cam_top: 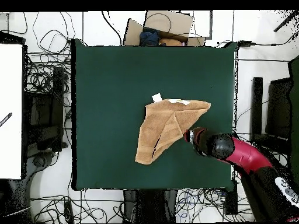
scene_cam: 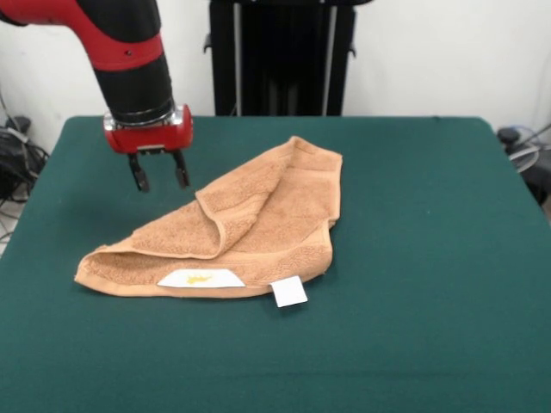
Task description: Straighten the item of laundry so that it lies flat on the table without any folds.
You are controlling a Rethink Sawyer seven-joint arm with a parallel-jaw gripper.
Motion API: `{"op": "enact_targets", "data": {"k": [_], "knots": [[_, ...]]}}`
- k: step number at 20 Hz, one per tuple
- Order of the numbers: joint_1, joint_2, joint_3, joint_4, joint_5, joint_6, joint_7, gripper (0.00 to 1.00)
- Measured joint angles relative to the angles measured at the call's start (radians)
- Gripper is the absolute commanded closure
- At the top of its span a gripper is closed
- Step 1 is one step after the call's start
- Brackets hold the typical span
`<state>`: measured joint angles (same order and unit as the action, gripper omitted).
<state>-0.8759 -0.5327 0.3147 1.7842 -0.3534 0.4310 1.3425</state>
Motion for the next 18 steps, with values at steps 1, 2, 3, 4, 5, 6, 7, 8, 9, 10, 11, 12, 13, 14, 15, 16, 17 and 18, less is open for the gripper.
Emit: {"op": "enact_targets", "data": {"k": [1,2,3,4,5,6,7,8,9,10,11,12,13,14,15,16,17,18], "knots": [[0.000,-0.005,0.000,0.000,0.000,0.000,0.000,0.00],[0.001,-0.008,0.000,0.000,0.000,0.000,0.000,0.00],[0.001,-0.011,0.000,0.000,0.000,0.000,0.000,0.00],[0.001,-0.018,0.000,0.000,0.000,0.000,0.000,0.00],[0.001,-0.020,0.000,0.000,0.000,0.000,0.000,0.00],[0.001,-0.020,0.001,0.000,0.000,0.000,0.000,0.00],[0.001,-0.021,0.001,0.000,0.000,0.000,0.000,0.00],[0.001,-0.021,0.002,0.000,0.000,0.000,0.000,0.00],[0.001,-0.021,0.002,0.000,0.000,0.000,0.000,0.00],[0.001,-0.021,0.003,0.000,0.000,0.000,0.000,0.00],[0.001,-0.020,0.004,0.000,0.000,0.000,0.000,0.00],[0.001,-0.020,0.006,0.000,0.000,0.000,0.000,0.00],[0.001,-0.018,0.008,0.000,0.000,0.000,0.000,0.00],[0.001,-0.017,0.009,0.000,0.000,0.000,0.000,0.00],[0.001,-0.014,0.012,0.000,0.000,0.000,0.000,0.00],[0.001,-0.010,0.014,0.000,0.000,0.000,0.000,0.00],[0.001,-0.005,0.017,0.000,0.000,0.000,0.000,0.00],[0.001,-0.001,0.019,0.000,0.000,0.000,0.000,0.00]]}}
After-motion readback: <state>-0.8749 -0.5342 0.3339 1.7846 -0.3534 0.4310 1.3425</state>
